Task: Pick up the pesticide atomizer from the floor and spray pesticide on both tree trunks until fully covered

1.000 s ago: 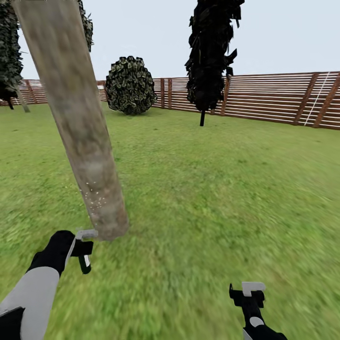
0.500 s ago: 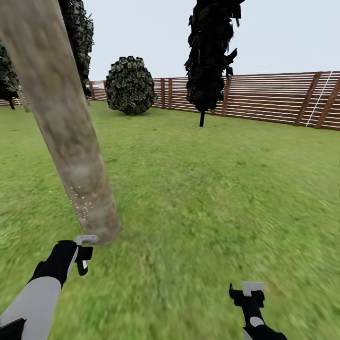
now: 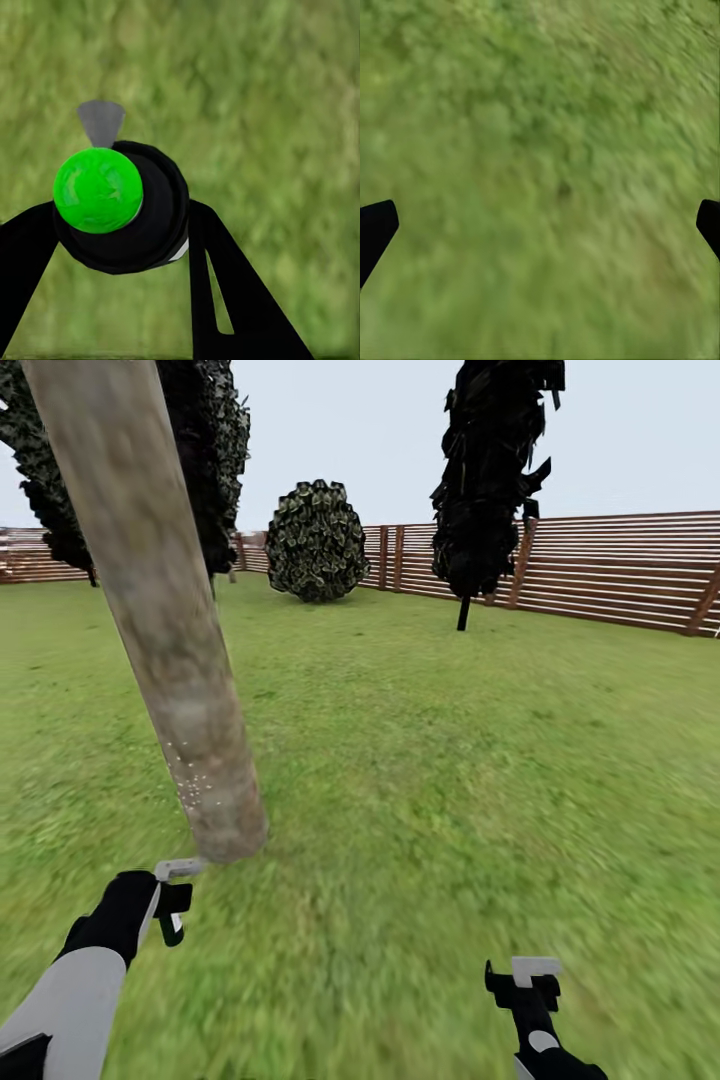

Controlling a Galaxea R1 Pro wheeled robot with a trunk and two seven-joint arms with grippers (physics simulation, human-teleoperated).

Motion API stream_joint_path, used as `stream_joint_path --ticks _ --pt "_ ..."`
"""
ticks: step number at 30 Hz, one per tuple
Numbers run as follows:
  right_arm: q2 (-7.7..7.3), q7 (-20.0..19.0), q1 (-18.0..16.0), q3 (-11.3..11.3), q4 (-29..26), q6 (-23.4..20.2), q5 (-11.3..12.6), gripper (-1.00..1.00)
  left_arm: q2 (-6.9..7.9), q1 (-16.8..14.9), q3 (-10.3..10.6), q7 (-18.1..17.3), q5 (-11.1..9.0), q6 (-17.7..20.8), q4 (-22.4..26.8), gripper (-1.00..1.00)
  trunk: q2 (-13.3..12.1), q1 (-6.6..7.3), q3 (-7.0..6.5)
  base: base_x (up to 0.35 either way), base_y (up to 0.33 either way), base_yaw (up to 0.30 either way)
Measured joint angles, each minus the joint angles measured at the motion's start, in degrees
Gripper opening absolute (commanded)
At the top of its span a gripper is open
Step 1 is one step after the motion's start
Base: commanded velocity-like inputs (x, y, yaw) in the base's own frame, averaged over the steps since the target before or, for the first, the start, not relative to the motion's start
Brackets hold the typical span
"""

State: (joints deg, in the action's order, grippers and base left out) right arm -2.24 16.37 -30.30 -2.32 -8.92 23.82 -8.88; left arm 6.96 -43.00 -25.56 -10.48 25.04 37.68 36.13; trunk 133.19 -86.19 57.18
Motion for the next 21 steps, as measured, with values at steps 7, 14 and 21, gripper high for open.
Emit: stream_joint_path --ticks 7,14,21 --pt "-0.05 0.00 0.01 -0.01 -0.01 -0.01 -0.02 1.00 0.58 -0.01 -0.04 -0.15 0.17 1.10 -0.06 -1.00 0.00 0.02 0.00 0.170 -0.242 0.238" --pt "-0.06 0.00 0.02 0.01 -0.02 -0.01 -0.01 1.00 0.26 -0.07 0.30 -0.07 0.15 3.56 -0.10 -1.00 0.00 0.02 0.00 0.230 -0.202 0.011" --pt "0.01 0.00 0.02 0.02 0.06 -0.01 -0.02 1.00 0.29 0.93 0.18 2.56 0.43 3.24 -0.20 -1.00 0.00 0.01 0.00 0.182 -0.221 0.000"
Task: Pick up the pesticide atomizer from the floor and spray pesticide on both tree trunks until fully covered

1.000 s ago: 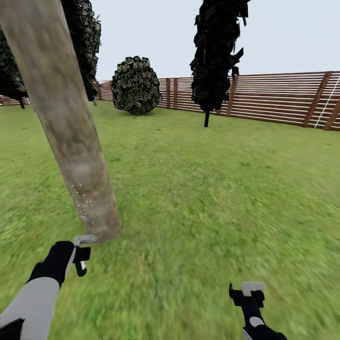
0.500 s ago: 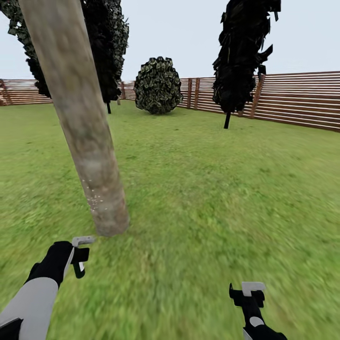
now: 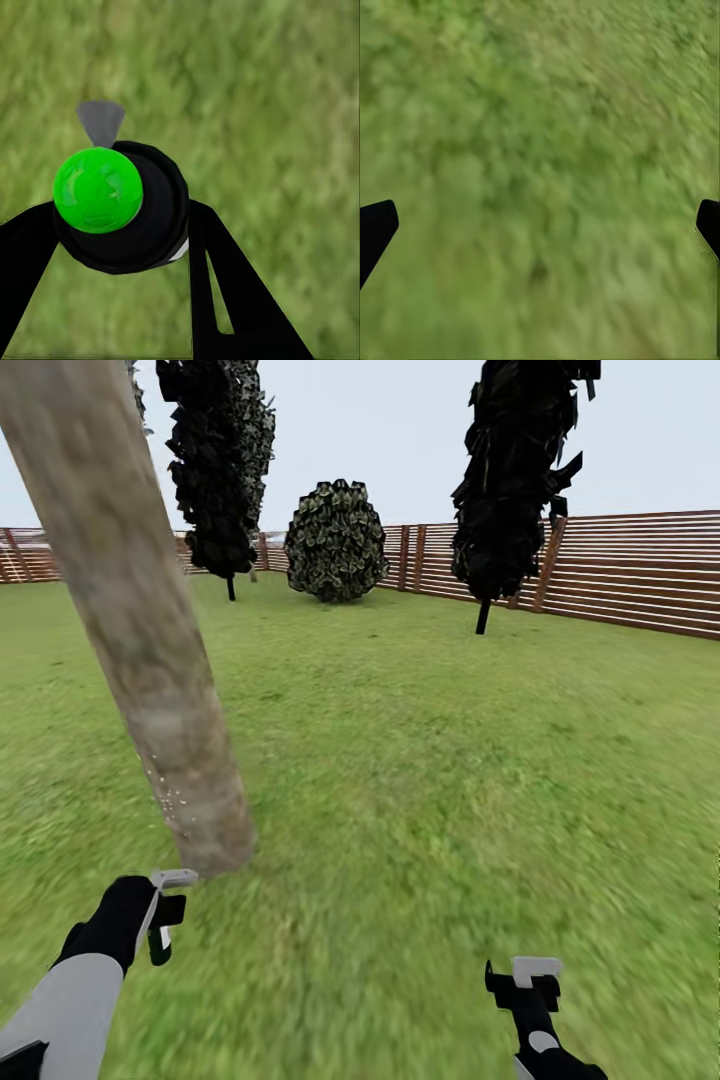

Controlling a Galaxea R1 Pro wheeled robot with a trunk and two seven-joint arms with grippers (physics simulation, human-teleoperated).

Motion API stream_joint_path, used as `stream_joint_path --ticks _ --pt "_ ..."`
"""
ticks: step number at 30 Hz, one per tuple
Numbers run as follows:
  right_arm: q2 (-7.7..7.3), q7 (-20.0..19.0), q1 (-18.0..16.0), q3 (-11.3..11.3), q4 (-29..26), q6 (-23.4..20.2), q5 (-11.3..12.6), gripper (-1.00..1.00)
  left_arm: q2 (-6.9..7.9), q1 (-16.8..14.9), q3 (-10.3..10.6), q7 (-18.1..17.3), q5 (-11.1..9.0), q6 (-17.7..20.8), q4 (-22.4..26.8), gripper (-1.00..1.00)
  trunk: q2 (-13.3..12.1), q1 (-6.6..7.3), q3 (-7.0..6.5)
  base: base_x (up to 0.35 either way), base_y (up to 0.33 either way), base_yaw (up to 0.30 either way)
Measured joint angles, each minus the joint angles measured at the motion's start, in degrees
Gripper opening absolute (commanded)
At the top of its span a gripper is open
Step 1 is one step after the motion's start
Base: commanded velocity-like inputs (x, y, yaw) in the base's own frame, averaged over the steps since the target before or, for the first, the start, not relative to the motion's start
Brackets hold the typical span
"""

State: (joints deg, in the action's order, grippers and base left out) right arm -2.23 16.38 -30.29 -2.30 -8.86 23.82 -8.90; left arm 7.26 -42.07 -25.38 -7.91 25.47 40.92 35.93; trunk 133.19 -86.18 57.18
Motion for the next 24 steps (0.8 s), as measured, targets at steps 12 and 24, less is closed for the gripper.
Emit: stream_joint_path --ticks 12,24 --pt "0.02 0.00 -0.02 0.00 0.03 0.01 0.00 1.00 -0.02 1.09 0.00 0.53 -0.30 -0.08 0.11 -1.00 0.00 -0.01 0.00 0.013 -0.275 0.218" --pt "-0.07 -0.10 0.00 -0.01 0.01 -0.01 0.00 1.00 -0.39 1.07 -0.13 0.54 -0.54 -0.24 0.10 -1.00 0.00 0.02 0.00 0.236 -0.170 0.066"
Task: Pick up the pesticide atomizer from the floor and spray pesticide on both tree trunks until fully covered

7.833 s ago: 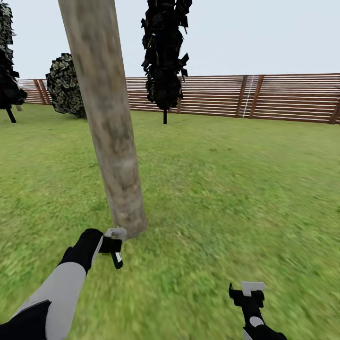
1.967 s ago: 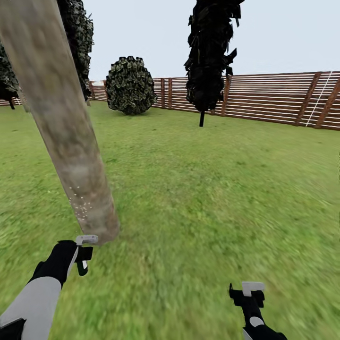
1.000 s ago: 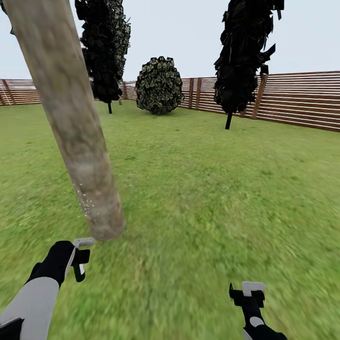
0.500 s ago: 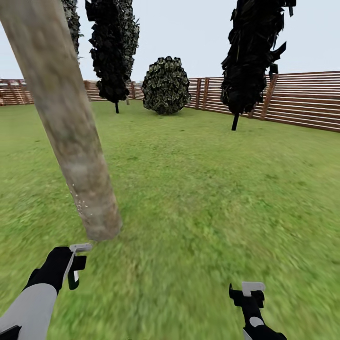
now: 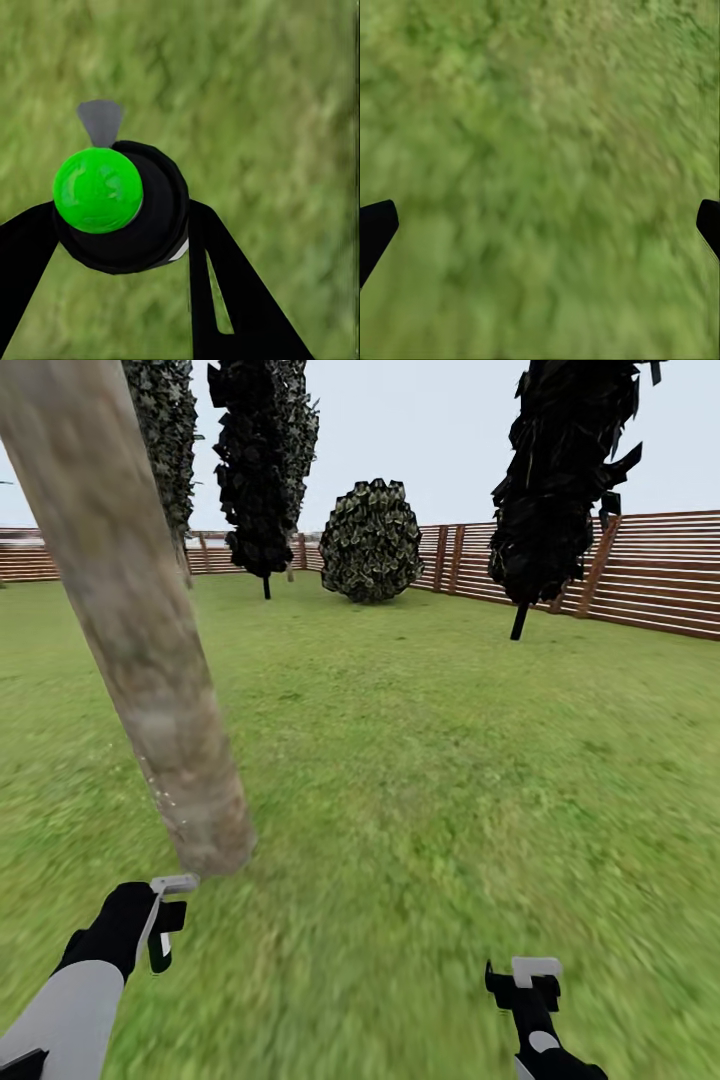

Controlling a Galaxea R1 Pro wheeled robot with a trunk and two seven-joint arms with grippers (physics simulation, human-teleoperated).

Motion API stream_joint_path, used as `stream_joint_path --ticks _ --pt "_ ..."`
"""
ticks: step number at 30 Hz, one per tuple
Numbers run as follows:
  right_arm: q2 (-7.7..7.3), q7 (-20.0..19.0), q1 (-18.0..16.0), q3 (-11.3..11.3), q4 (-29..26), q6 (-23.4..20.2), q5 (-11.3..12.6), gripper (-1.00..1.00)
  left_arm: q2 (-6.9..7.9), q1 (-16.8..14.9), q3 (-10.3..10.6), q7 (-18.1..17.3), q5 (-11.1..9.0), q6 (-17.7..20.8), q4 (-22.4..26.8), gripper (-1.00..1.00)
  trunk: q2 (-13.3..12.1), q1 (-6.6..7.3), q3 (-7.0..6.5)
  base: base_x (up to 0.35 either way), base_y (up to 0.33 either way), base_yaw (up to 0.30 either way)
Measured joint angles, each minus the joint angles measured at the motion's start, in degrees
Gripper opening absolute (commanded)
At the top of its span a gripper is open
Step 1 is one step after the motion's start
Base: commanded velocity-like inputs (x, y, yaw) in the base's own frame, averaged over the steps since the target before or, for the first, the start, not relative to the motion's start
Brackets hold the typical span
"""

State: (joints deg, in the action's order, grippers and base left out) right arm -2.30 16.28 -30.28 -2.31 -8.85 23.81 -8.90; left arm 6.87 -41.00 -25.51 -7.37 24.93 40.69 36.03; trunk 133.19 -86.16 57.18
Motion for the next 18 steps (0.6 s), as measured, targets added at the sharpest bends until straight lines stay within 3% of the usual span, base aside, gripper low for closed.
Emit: stream_joint_path --ticks 8,14,18 --pt "0.08 0.01 0.00 0.01 0.00 0.00 0.00 1.00 -0.14 0.00 0.09 0.00 0.01 -0.01 -0.01 -1.00 0.00 -0.01 0.00 0.279 -0.142 0.000" --pt "0.09 0.01 0.00 0.01 0.00 0.01 0.00 1.00 -0.17 0.00 0.10 0.00 0.05 -0.03 -0.01 -1.00 0.00 -0.02 0.00 0.124 -0.252 0.003" --pt "0.09 0.01 -0.01 0.01 0.01 0.01 0.00 1.00 -0.14 0.01 0.10 -0.01 0.02 -0.01 0.00 -1.00 0.00 -0.02 0.00 0.094 -0.266 0.159"
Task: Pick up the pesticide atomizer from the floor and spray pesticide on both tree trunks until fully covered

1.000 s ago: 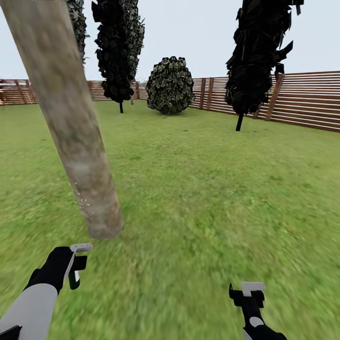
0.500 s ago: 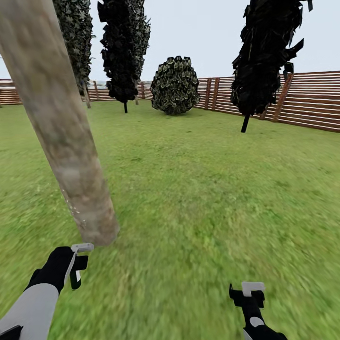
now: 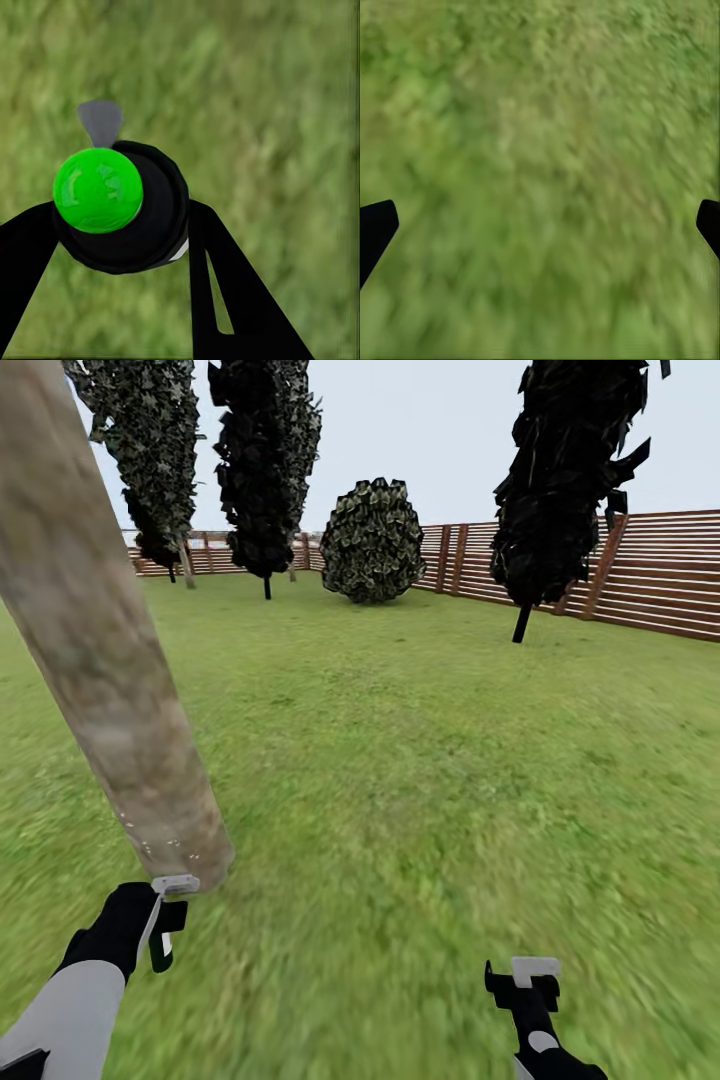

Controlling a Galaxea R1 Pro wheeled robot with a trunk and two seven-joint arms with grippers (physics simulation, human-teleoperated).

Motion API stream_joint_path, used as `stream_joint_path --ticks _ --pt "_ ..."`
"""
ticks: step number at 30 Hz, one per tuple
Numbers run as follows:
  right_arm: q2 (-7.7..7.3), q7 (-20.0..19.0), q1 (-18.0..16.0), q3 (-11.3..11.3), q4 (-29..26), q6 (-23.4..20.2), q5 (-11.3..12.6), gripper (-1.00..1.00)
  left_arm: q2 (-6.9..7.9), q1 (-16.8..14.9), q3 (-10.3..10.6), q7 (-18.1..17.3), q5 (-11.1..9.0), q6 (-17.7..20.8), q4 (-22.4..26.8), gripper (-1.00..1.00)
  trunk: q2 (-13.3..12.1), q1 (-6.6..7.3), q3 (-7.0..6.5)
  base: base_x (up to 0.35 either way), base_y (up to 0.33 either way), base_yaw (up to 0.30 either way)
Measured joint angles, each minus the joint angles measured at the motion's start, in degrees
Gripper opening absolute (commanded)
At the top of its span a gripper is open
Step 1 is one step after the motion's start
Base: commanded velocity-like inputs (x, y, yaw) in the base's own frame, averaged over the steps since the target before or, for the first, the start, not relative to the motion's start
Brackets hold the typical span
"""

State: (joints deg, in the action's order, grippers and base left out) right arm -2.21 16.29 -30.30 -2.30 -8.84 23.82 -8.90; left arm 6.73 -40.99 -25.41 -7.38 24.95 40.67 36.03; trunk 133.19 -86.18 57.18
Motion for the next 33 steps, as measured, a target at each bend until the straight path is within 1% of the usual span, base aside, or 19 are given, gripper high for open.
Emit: stream_joint_path --ticks 11,20,24,30,33 --pt "0.00 0.00 -0.01 0.00 0.01 0.00 0.00 1.00 0.01 0.01 -0.05 0.00 0.00 0.01 0.01 -1.00 0.00 0.01 0.00 0.114 -0.266 0.269" --pt "-0.01 0.00 0.01 0.00 -0.01 0.00 0.00 1.00 -0.09 -0.01 -0.09 0.01 -0.06 -0.01 -0.01 -1.00 0.00 0.01 0.00 0.193 -0.223 0.032" --pt "0.00 0.00 0.01 0.00 -0.01 0.00 0.00 1.00 -0.10 -0.01 -0.08 0.00 0.00 0.00 0.04 -1.00 0.00 -0.02 0.00 -0.094 -0.242 0.060" --pt "0.00 -0.02 0.00 -0.01 0.00 -0.02 0.00 1.00 0.02 -0.20 -0.23 -0.25 -0.08 0.09 0.94 -1.00 0.00 -0.01 0.00 -0.096 -0.065 0.264" --pt "0.00 -0.02 0.01 -0.01 0.00 -0.01 0.00 1.00 0.06 -1.06 -0.09 -0.70 -0.23 0.36 1.12 -1.00 0.00 -0.01 0.00 -0.004 -0.003 0.277"
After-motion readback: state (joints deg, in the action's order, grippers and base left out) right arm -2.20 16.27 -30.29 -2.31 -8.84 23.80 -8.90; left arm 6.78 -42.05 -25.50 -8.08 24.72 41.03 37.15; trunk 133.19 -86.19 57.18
